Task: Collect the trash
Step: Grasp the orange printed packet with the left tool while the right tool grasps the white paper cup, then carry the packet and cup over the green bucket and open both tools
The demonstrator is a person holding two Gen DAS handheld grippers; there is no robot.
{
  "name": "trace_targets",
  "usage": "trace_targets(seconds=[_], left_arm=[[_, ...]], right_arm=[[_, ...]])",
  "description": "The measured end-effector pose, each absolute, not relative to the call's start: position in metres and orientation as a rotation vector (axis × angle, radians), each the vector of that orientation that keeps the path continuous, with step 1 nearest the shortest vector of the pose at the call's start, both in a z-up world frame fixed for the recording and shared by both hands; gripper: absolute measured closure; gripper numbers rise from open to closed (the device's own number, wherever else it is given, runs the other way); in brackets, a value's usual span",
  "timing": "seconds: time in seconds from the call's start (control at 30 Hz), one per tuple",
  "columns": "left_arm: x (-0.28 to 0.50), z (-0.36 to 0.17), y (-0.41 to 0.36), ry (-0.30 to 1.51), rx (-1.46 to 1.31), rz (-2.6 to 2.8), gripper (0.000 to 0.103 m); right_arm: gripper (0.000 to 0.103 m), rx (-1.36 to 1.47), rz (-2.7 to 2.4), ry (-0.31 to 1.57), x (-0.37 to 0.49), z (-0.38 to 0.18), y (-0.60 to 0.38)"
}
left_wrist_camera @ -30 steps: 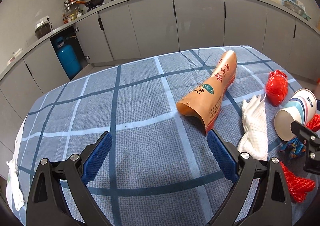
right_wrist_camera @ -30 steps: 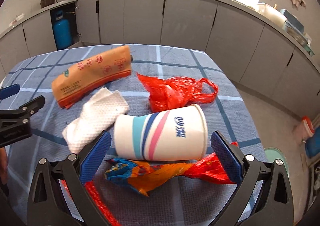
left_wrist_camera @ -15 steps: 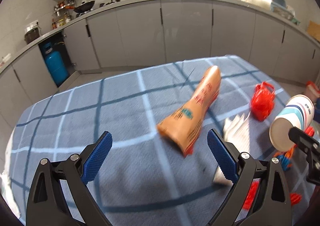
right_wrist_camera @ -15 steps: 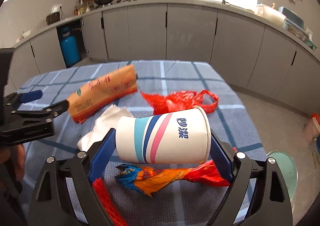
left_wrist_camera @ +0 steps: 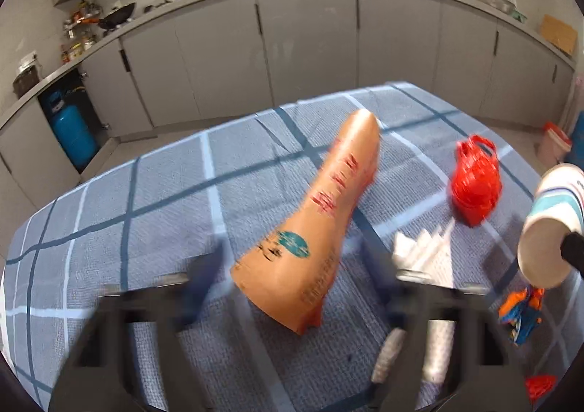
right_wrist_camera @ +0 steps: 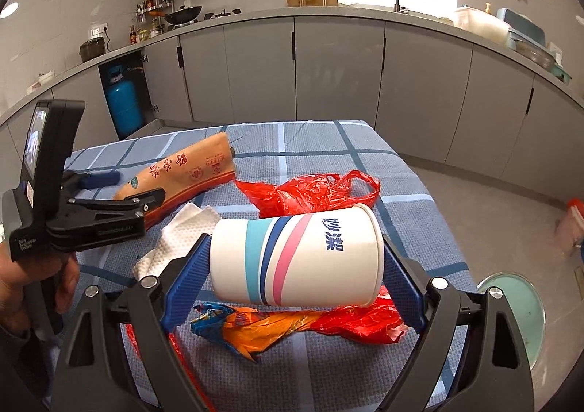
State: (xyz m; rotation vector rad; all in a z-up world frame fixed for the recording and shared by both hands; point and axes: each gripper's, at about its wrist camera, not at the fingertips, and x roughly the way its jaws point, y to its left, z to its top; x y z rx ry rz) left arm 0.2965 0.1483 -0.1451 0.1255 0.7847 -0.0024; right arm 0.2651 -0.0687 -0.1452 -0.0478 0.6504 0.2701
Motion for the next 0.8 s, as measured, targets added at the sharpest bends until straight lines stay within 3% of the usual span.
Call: trace_targets(seconds=[0.13, 0.2, 0.8], left_arm=[[0.284, -0.142, 0.142, 0.777, 0.158, -0.004, 0.08], [0.279, -0.138, 0.143, 0.779, 0.152, -0.001, 0.085], [0.226, -0.055, 0.093, 0.608, 0.17, -0.06, 0.088]], right_arm=[[0.016, -0.032, 0.278, 0.639, 0.264, -0.144, -0.071], [0.016, -0.024, 0.287, 0.628, 0.262, -0.141, -0.072], [0.016, 0.061, 0.217, 0.518, 0.232, -0.109, -0.134]])
